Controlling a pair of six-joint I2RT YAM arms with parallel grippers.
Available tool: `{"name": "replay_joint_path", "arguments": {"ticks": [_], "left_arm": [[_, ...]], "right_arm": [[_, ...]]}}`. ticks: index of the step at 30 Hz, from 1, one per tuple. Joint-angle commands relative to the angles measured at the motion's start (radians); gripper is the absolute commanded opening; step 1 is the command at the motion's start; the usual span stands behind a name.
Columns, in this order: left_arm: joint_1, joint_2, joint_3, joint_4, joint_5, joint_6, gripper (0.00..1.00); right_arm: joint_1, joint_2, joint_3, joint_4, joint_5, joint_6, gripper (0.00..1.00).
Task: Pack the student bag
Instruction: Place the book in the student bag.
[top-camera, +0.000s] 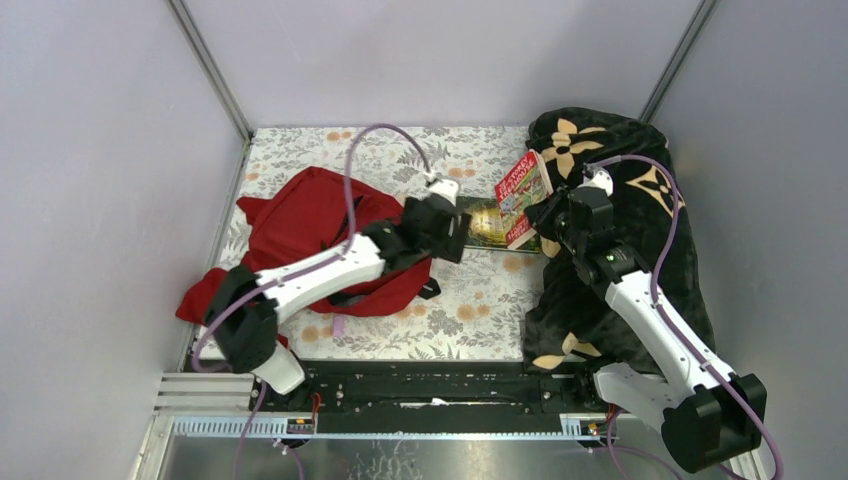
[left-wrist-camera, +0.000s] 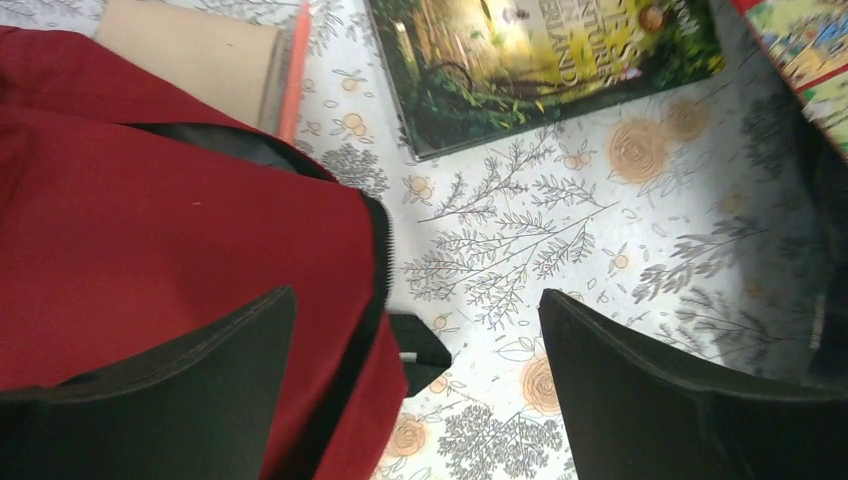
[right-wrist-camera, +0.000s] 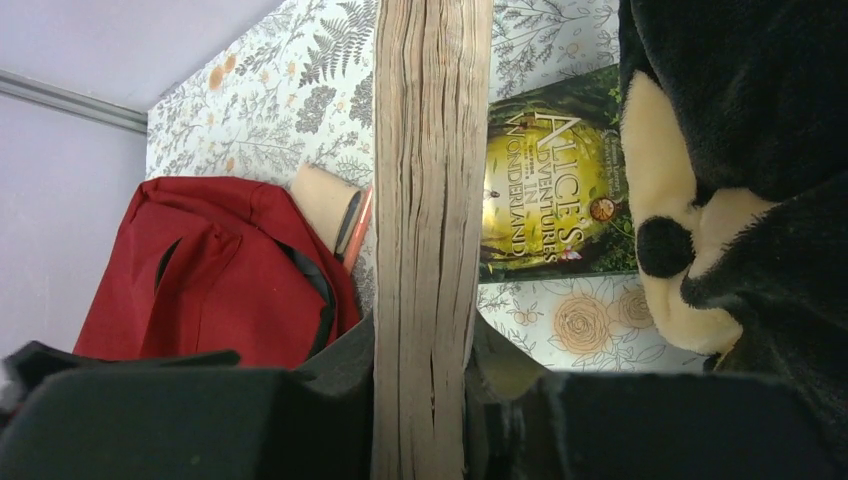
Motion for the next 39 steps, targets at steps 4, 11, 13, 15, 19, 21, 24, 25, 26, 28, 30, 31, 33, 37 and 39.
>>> {"name": "replay_joint_path", "arguments": {"ticks": [4, 11, 13, 15, 19, 21, 24, 25, 26, 28, 30, 31, 33, 37, 39], "left_arm": [[-0.138, 0.208, 0.125, -0.060, -0.441, -0.020, 0.88], [-0.134, 0.277, 0.126, -0.066, -0.558, -0.038, 0.59], [-0.132, 0.306, 0.138, -0.084, -0.579, -0.051, 0.53], [-0.130, 0.324, 0.142, -0.092, -0.588, -0.057, 0.49], [-0.117, 0.330, 0.144, -0.094, -0.576, -0.056, 0.47], [-0.110, 0.329, 0.141, -0.096, -0.570, -0.055, 0.47], [-0.097, 0.325, 0.139, -0.102, -0.562, -0.053, 0.45], [-0.093, 0.325, 0.138, -0.106, -0.560, -0.051, 0.41], [-0.089, 0.324, 0.140, -0.110, -0.560, -0.049, 0.37], [-0.077, 0.314, 0.144, -0.122, -0.566, -0.044, 0.19], [-0.055, 0.295, 0.158, -0.137, -0.560, -0.034, 0.00], [-0.039, 0.278, 0.161, -0.139, -0.553, -0.027, 0.00], [-0.005, 0.237, 0.157, -0.127, -0.535, 0.014, 0.00], [0.085, 0.123, 0.174, -0.126, -0.447, 0.074, 0.00], [0.129, 0.057, 0.189, -0.129, -0.393, 0.095, 0.00]], "right_arm": [[0.006, -0.015, 0.030, 0.075, -0.020, 0.016, 0.00], [0.006, -0.021, 0.020, 0.080, -0.023, 0.018, 0.00], [0.005, -0.016, 0.019, 0.083, -0.029, 0.022, 0.00], [0.005, -0.014, 0.015, 0.087, -0.032, 0.029, 0.00], [0.005, -0.010, 0.012, 0.089, -0.038, 0.032, 0.00], [0.005, -0.008, 0.013, 0.090, -0.042, 0.032, 0.00], [0.006, -0.004, 0.014, 0.089, -0.046, 0.031, 0.00], [0.005, -0.004, 0.012, 0.091, -0.047, 0.031, 0.00], [0.005, -0.004, 0.012, 0.091, -0.047, 0.032, 0.00], [0.006, -0.004, 0.012, 0.092, -0.051, 0.032, 0.00], [0.006, -0.004, 0.012, 0.094, -0.057, 0.030, 0.00], [0.006, -0.004, 0.013, 0.096, -0.065, 0.027, 0.00], [0.006, -0.001, 0.019, 0.103, -0.086, 0.018, 0.00], [0.006, 0.022, 0.038, 0.122, -0.207, -0.006, 0.00], [0.006, 0.040, 0.048, 0.169, -0.292, -0.012, 0.00]]}}
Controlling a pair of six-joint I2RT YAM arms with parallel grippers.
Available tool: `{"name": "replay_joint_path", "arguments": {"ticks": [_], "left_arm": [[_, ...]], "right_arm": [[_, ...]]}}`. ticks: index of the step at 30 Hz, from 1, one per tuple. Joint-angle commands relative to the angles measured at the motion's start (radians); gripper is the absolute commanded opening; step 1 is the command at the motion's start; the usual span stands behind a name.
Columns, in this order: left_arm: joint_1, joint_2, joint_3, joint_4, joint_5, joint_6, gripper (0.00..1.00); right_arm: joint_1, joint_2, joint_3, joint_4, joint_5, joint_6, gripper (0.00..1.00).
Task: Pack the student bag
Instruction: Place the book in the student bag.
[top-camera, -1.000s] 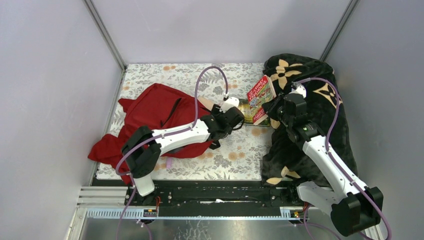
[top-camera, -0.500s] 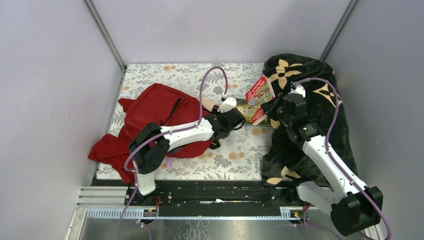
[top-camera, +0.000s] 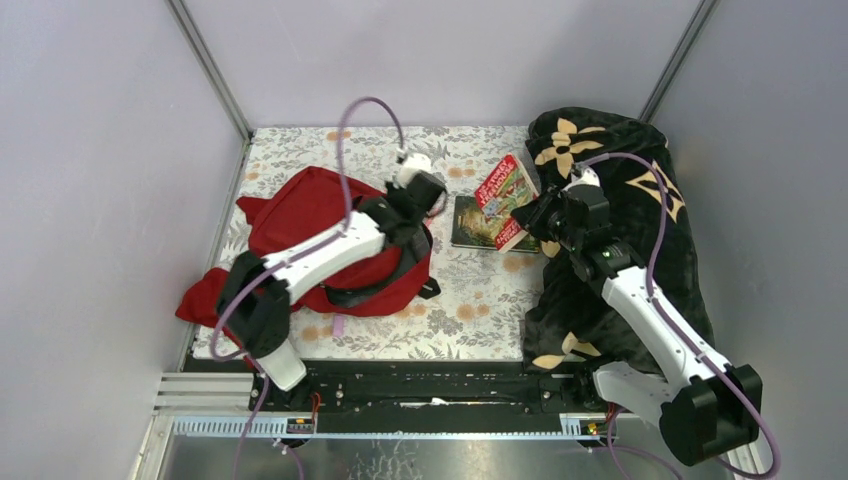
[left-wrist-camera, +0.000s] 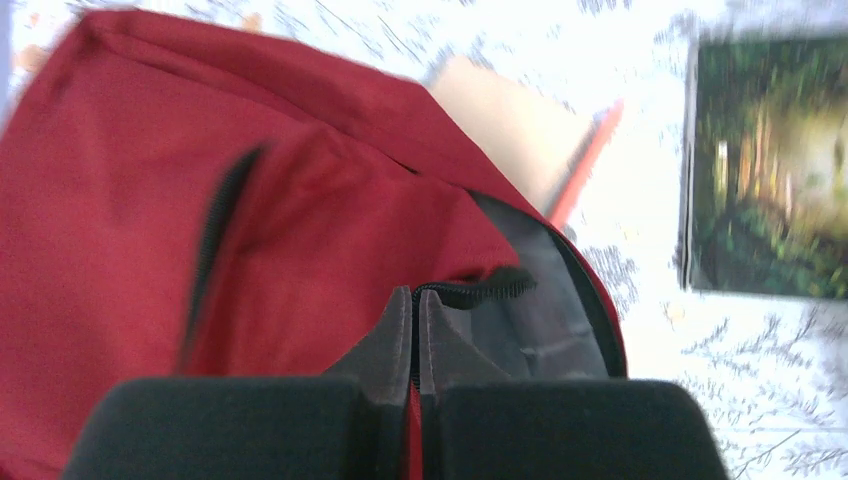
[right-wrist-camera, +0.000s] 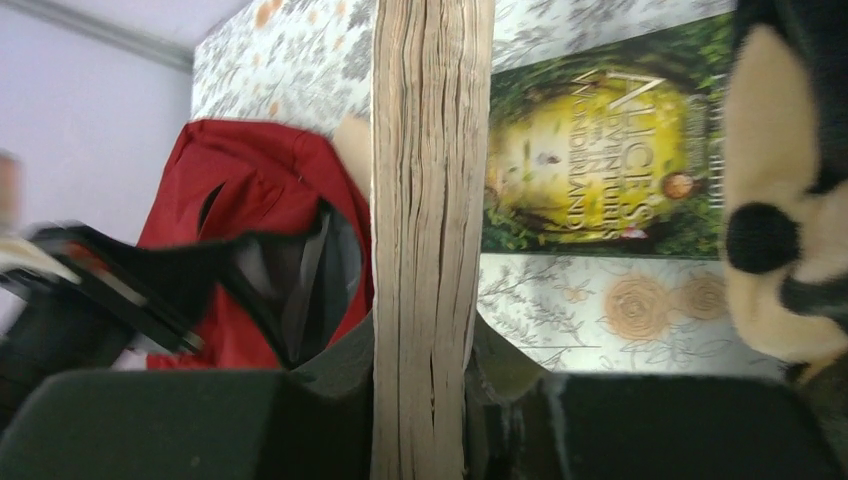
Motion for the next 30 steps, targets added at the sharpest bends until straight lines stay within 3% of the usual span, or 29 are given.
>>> {"name": "replay_joint_path", "arguments": {"ticks": [1, 5, 8, 13, 20, 30], "left_arm": [[0.109, -0.182, 0.067, 0.000, 0.092, 0.073, 0.00], [0.191, -0.294, 0.093, 0.006, 0.166, 0.109, 0.00], [0.229, -0.339, 0.102, 0.027, 0.145, 0.162, 0.00], [0.299, -0.358, 0.160, -0.006, 0.242, 0.160, 0.00], [0.331, -0.389, 0.171, -0.013, 0.364, 0.104, 0.00], [0.361, -0.440, 0.206, -0.023, 0.416, 0.046, 0.00]], "right_arm": [[0.005, 0.033, 0.052, 0.180, -0.218, -0.025, 0.00], [0.005, 0.115, 0.085, 0.254, -0.490, -0.019, 0.00], [0.020, 0.199, 0.109, 0.301, -0.667, 0.017, 0.00], [0.117, 0.339, 0.155, 0.336, -0.709, 0.097, 0.00], [0.225, 0.527, 0.146, 0.735, -0.793, 0.364, 0.00], [0.381, 0.828, 0.407, 0.601, -0.667, 0.381, 0.00]]}}
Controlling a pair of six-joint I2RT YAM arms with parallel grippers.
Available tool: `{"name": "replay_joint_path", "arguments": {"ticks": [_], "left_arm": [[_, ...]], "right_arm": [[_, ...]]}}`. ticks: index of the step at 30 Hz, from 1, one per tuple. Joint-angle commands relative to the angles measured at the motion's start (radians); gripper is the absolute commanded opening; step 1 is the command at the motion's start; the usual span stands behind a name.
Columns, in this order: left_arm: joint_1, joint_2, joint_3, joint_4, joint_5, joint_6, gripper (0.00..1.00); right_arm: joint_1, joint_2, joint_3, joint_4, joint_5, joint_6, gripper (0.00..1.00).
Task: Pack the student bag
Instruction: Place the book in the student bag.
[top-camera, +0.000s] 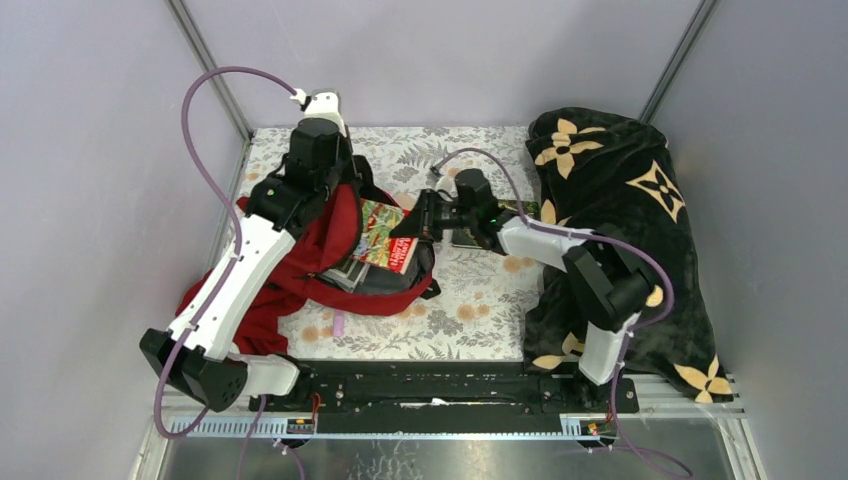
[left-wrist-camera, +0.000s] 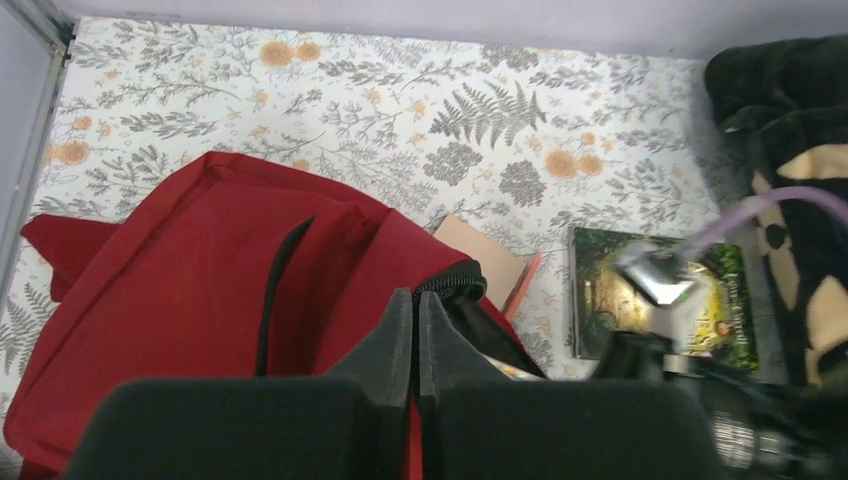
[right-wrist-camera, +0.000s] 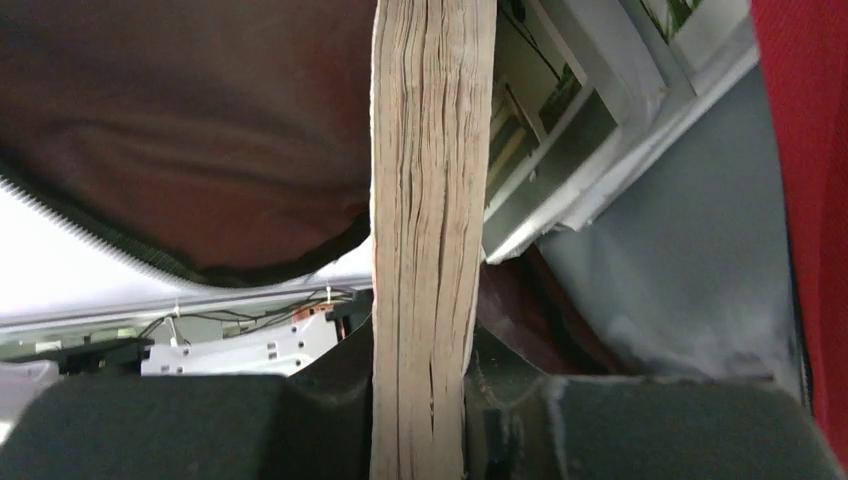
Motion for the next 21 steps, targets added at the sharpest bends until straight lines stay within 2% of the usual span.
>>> {"name": "replay_joint_path", "arguments": {"ticks": [1, 5, 10, 11, 13, 15, 16, 17, 21], "left_arm": [[0.016, -0.048, 0.062, 0.038, 0.045, -0.041, 0.00], [0.021, -0.069, 0.045, 0.043, 0.031, -0.072, 0.00], [0.034, -0.090, 0.043, 0.045, 0.061, -0.095, 0.00], [0.037, -0.095, 0.043, 0.047, 0.064, -0.102, 0.00], [0.046, -0.102, 0.039, 0.052, 0.070, -0.114, 0.00], [0.054, -0.108, 0.032, 0.054, 0.072, -0.118, 0.00], [0.058, -0.112, 0.028, 0.054, 0.072, -0.118, 0.00], [0.061, -0.116, 0.023, 0.055, 0.075, -0.117, 0.00], [0.072, -0.120, -0.001, 0.068, 0.097, -0.124, 0.00]], "right_arm": [[0.084, 0.107, 0.138, 0.077, 0.055, 0.065, 0.00], [0.138, 0.233, 0.278, 0.137, 0.163, 0.107, 0.00], [0.180, 0.424, 0.560, -0.012, 0.235, 0.096, 0.00], [0.186, 0.451, 0.602, -0.042, 0.253, 0.088, 0.07], [0.193, 0.483, 0.657, -0.115, 0.273, 0.067, 0.32], [0.191, 0.482, 0.664, -0.148, 0.234, 0.033, 0.63], [0.192, 0.461, 0.652, -0.185, 0.246, 0.002, 0.84], [0.191, 0.432, 0.627, -0.208, 0.265, -0.032, 0.97], [0.191, 0.328, 0.548, -0.317, 0.368, -0.132, 1.00]]}}
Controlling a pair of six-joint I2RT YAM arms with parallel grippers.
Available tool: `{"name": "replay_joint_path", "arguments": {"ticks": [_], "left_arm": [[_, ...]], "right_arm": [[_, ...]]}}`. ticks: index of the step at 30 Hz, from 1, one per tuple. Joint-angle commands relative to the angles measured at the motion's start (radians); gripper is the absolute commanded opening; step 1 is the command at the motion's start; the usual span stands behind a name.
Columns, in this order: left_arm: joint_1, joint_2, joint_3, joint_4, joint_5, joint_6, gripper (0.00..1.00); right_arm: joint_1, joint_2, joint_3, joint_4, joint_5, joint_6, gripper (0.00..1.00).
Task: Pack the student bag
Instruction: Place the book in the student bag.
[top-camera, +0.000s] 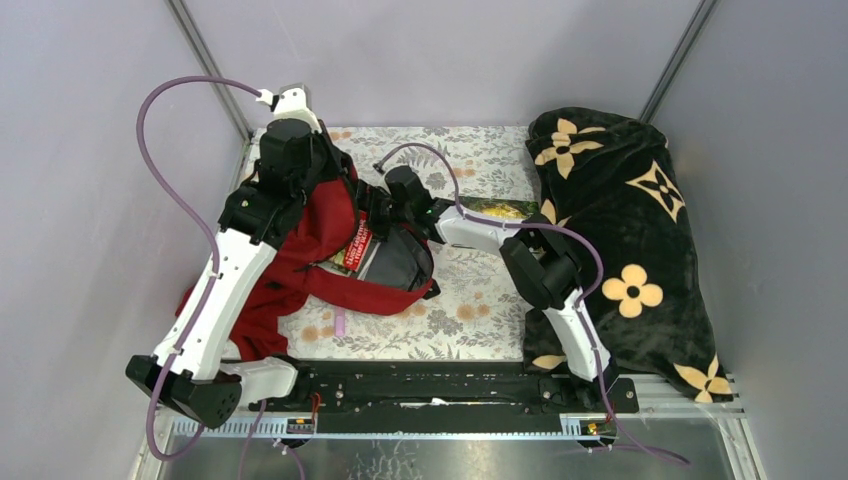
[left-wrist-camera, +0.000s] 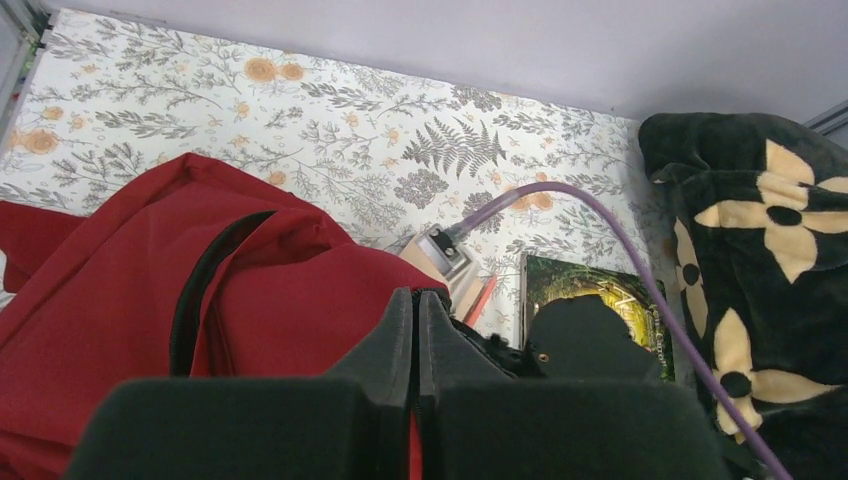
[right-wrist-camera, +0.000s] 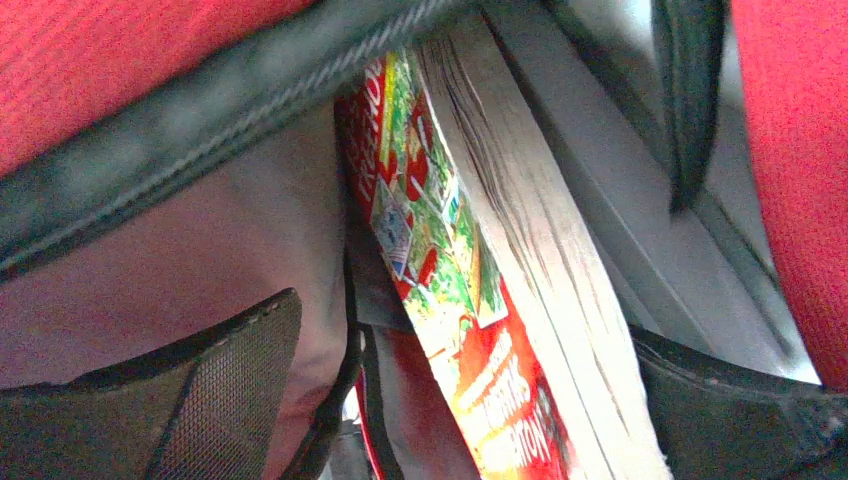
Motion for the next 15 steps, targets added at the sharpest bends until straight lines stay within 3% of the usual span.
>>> {"name": "replay_joint_path", "arguments": {"ticks": [1, 15], "left_arm": [[0.015, -0.027, -0.022, 0.075, 0.033, -0.021, 0.00], [0.043, -0.029, -0.070, 0.100, 0.075, -0.030, 0.00]], "right_arm": [[0.002, -0.144, -0.036, -0.184, 0.133, -0.155, 1.00], [0.001, -0.242, 0.047, -0.559, 0.406, -0.413, 1.00]]}}
